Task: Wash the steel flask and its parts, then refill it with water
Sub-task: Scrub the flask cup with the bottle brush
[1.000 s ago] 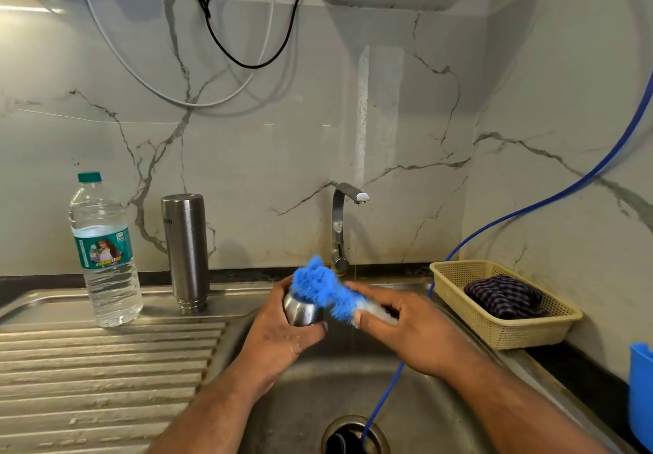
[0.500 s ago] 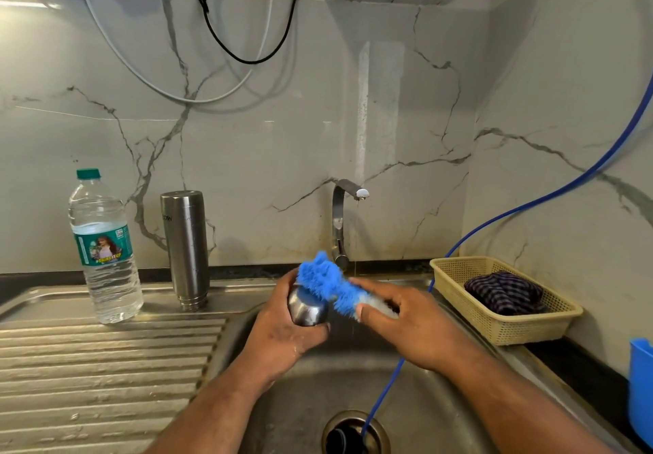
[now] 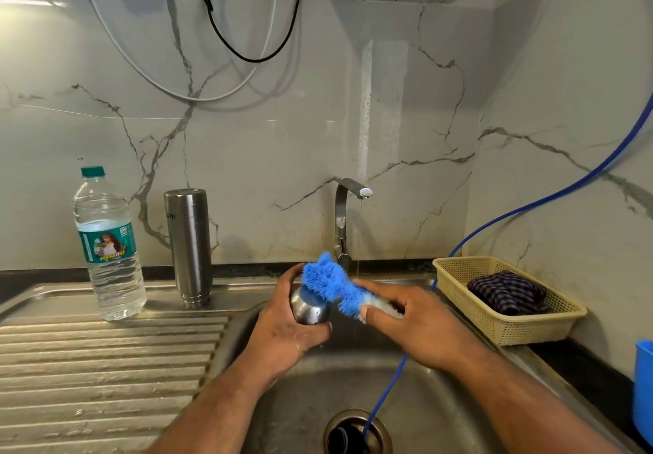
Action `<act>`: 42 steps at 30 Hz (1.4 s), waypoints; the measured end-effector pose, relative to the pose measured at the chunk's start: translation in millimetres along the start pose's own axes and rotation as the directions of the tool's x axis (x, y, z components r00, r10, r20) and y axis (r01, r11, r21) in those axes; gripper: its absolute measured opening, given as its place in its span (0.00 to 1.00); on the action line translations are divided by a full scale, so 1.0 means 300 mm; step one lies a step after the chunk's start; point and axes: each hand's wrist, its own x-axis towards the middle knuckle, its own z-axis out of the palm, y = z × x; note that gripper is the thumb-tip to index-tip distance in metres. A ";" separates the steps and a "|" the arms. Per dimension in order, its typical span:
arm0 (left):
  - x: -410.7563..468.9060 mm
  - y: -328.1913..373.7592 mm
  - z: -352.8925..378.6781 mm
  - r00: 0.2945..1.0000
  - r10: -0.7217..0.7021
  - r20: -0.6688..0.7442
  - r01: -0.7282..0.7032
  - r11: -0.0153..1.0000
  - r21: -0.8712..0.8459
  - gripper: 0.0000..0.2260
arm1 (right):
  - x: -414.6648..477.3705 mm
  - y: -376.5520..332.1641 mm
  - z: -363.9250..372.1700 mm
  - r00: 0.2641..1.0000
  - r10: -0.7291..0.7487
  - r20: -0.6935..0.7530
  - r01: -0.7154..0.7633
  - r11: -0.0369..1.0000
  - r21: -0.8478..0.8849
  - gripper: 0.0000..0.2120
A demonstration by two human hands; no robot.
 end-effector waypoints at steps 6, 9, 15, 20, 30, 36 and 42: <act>-0.002 0.004 0.000 1.000 -0.007 0.009 0.008 1.000 -0.022 0.44 | 0.005 0.002 0.008 0.999 0.021 -0.027 -0.021 1.000 -0.010 0.20; -0.003 0.002 0.003 0.999 -0.002 0.033 0.002 1.000 -0.022 0.42 | -0.002 -0.001 0.013 0.996 -0.004 0.084 0.000 0.999 0.046 0.19; 0.000 0.007 0.009 0.998 -0.022 0.063 0.026 0.998 -0.065 0.29 | -0.004 -0.011 0.007 0.999 -0.001 0.054 -0.002 0.998 0.062 0.18; -0.011 0.054 0.010 0.989 -0.133 0.061 0.146 0.872 -0.467 0.24 | 0.000 0.001 0.008 0.999 0.017 -0.033 -0.012 0.992 0.124 0.20; -0.023 0.096 0.000 0.927 -0.334 0.170 0.337 0.543 -0.769 0.19 | 0.004 0.003 0.044 0.996 0.008 -0.092 -0.002 0.998 0.060 0.20; -0.015 0.097 0.003 0.927 -0.338 0.163 0.336 0.554 -0.762 0.18 | 0.004 -0.001 0.042 0.995 0.006 -0.104 0.003 0.995 0.096 0.20; -0.017 0.093 0.013 0.931 -0.326 0.164 0.344 0.631 -0.696 0.19 | -0.009 -0.019 0.046 0.999 -0.026 -0.039 0.031 0.994 0.109 0.20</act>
